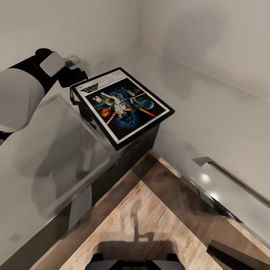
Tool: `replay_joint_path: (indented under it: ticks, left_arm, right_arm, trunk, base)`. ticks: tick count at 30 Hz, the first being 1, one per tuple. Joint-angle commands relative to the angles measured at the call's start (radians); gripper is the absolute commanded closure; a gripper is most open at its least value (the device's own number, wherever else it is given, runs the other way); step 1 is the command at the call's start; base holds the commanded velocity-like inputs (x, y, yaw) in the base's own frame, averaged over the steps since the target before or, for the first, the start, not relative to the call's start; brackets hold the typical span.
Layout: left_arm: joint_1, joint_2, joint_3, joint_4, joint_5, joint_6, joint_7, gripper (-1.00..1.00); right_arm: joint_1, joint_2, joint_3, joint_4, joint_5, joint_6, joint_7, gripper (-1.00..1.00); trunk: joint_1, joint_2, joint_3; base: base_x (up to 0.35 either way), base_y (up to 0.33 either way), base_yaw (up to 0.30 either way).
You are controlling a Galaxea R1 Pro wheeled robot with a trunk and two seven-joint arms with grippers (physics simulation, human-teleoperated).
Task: Pick up the poster from the kitchen countertop and hang it on one of the wall nails in the kitchen.
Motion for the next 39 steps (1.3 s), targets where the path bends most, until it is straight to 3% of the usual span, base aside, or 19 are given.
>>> replay_joint_path:
  ticks: [1,17,27,39]
  left_arm:
    - [0.000,0.000,0.016,0.023,0.019,0.006,0.014,-1.00]
    - [0.000,-0.001,0.018,0.023,0.021,0.006,0.009,-1.00]
    - [0.000,-0.002,0.018,0.023,0.021,0.008,-0.047,-1.00]
    - [0.000,-0.001,0.019,0.023,0.020,0.008,-0.057,-1.00]
  right_arm:
    - [-0.002,0.000,-0.005,0.005,-0.008,-0.003,0.008,-1.00]
    - [-0.002,0.000,-0.005,0.005,-0.008,-0.003,0.008,-1.00]
    - [-0.002,0.000,-0.005,0.005,-0.008,-0.003,0.008,-1.00]
    - [-0.002,0.000,-0.005,0.005,-0.008,-0.003,0.008,-1.00]
  trunk:
    - [0.000,0.000,-0.001]
    - [0.000,0.000,-0.001]
    - [0.000,0.000,-0.001]
    - [0.000,0.000,-0.001]
  base:
    - [-0.020,0.000,0.000]
    - [-0.014,-0.064,0.000]
    - [-0.001,-0.009,0.000]
    - [-0.086,0.000,0.000]
